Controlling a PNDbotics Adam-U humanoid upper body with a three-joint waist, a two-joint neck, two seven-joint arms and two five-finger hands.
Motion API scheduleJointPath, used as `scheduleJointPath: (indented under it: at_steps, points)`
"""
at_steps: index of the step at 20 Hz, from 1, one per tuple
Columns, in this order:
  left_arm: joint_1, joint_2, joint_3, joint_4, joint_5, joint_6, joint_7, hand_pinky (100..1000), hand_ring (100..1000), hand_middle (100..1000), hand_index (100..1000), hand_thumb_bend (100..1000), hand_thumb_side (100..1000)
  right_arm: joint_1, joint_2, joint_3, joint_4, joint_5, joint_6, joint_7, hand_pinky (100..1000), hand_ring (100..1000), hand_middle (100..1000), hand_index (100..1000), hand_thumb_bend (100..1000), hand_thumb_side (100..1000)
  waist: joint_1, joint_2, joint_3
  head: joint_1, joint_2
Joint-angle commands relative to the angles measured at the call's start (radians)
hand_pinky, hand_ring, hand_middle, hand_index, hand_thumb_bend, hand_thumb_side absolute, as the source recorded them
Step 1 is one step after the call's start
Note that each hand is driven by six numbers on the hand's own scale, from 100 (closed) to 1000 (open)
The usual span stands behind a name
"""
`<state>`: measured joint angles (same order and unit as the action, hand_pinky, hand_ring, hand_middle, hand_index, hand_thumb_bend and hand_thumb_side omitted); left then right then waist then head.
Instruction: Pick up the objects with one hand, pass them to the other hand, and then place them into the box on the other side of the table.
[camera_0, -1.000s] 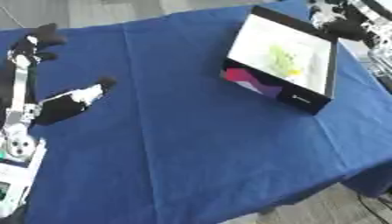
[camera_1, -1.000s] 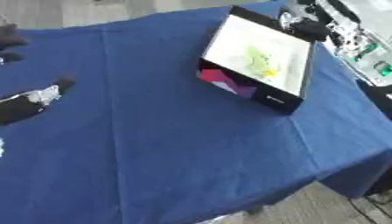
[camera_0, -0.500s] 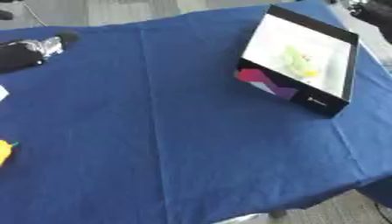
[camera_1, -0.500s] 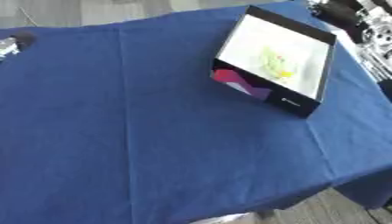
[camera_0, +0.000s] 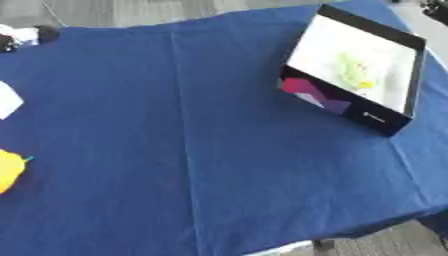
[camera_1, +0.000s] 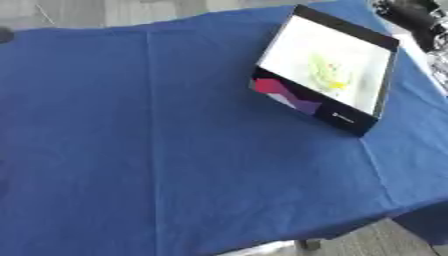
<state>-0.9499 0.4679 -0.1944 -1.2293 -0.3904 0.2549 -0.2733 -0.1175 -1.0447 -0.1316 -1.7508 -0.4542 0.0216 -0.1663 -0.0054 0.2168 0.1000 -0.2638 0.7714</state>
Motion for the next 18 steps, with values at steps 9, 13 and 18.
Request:
scheduleJointPath:
  at_steps: [9, 13, 18]
  points:
    - [-0.064, 0.099, 0.034, 0.145, -0.101, 0.007, -0.146, 833, 864, 745, 886, 878, 351, 0.0, -0.052, -0.019, -0.012, -0.006, 0.006, -0.003, 1000, 1000, 1000, 1000, 100, 531, 0.019, -0.028, -0.007, 0.145, -0.038]
    - [-0.083, 0.117, 0.049, 0.21, -0.16, 0.004, -0.183, 842, 868, 752, 884, 907, 328, 0.001, -0.05, -0.021, -0.013, -0.002, 0.007, -0.006, 1000, 1000, 1000, 1000, 100, 533, 0.021, -0.02, -0.014, 0.176, -0.057]
    - [-0.101, 0.136, 0.072, 0.281, -0.225, 0.006, -0.22, 858, 879, 766, 885, 936, 327, 0.003, -0.043, -0.021, -0.016, 0.009, 0.01, -0.012, 1000, 1000, 1000, 1000, 100, 536, 0.025, -0.006, -0.027, 0.201, -0.074]
